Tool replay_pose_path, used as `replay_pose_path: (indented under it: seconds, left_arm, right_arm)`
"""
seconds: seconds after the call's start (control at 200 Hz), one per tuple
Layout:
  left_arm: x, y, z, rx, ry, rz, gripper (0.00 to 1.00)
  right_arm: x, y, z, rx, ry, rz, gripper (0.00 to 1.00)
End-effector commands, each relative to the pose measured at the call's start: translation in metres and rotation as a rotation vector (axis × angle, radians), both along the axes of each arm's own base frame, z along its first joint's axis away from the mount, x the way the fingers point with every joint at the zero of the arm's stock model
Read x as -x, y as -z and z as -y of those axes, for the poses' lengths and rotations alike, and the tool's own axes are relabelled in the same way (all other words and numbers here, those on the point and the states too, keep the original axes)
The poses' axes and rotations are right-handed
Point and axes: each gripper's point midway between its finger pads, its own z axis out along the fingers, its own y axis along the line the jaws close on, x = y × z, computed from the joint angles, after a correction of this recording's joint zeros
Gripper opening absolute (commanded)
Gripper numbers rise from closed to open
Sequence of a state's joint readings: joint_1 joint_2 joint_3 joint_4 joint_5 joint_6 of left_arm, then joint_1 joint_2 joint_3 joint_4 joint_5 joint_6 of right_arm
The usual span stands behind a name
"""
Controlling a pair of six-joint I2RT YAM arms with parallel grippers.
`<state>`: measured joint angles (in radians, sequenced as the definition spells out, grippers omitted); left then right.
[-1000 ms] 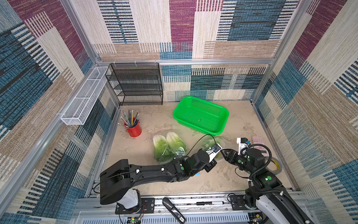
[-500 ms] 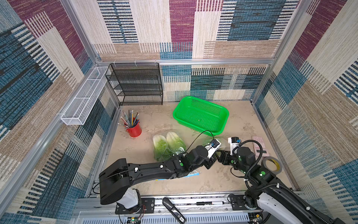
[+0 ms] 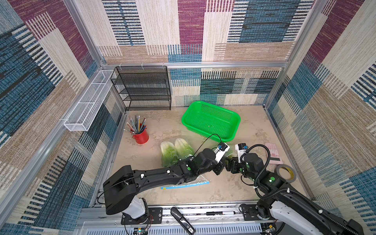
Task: Open the zip-top bag and take out the chinese cabbages
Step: Pick up the Chinese cabbage from the zipper food storage bag.
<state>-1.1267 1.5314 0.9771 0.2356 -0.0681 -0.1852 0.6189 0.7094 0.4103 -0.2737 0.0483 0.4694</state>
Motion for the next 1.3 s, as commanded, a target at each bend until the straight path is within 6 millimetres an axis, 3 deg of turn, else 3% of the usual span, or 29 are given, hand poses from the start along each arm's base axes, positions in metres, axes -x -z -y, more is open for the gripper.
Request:
replay_pose_path:
  seconds: [0.0,0.376,0.711,0.987,1.087,1.292]
  left_arm:
    - [0.003,-0.003,0.001,0.055,0.021,-0.053,0.00]
    - [-0.004,0.007,-0.015,0.078,0.003,-0.088,0.00]
    - [-0.015,0.000,-0.015,0.150,-0.005,-0.144,0.00]
    - [-0.016,-0.004,-0.010,0.204,-0.002,-0.186,0.00]
    - [-0.018,-0.004,-0.009,0.214,-0.004,-0.205,0.00]
    - [-0.020,-0.005,-0.011,0.243,-0.015,-0.228,0.00]
  right_arm:
    - [-0.005,-0.012,0.002,0.001,0.006,0.073,0.76]
    - [-0.004,-0.014,-0.013,0.035,-0.104,0.096,0.73]
    - [-0.002,-0.003,-0.019,0.048,-0.132,0.058,0.71]
    - [-0.010,0.001,-0.025,0.068,-0.096,0.057,0.75]
    - [-0.013,0.001,-0.031,0.086,-0.091,0.064,0.81]
    - [-0.025,0.011,-0.010,0.154,0.057,0.042,0.80]
